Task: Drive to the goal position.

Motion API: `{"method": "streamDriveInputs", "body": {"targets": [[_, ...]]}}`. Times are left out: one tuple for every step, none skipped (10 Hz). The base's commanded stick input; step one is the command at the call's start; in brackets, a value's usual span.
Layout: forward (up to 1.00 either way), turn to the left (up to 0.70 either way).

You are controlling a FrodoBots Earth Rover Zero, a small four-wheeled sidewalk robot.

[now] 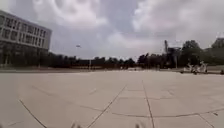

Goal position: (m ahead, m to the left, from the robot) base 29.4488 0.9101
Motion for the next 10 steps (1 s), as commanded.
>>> {"method": "streamDriveInputs", "body": {"targets": [[0.6, -0.15], [0.6, -0.15], [0.6, -0.15], [0.6, -0.15], [0.6, -0.15], [0.6, -0.15], [0.6, -0.15], [0.6, -0.15], [0.6, -0.15], [0.6, -0.15]]}}
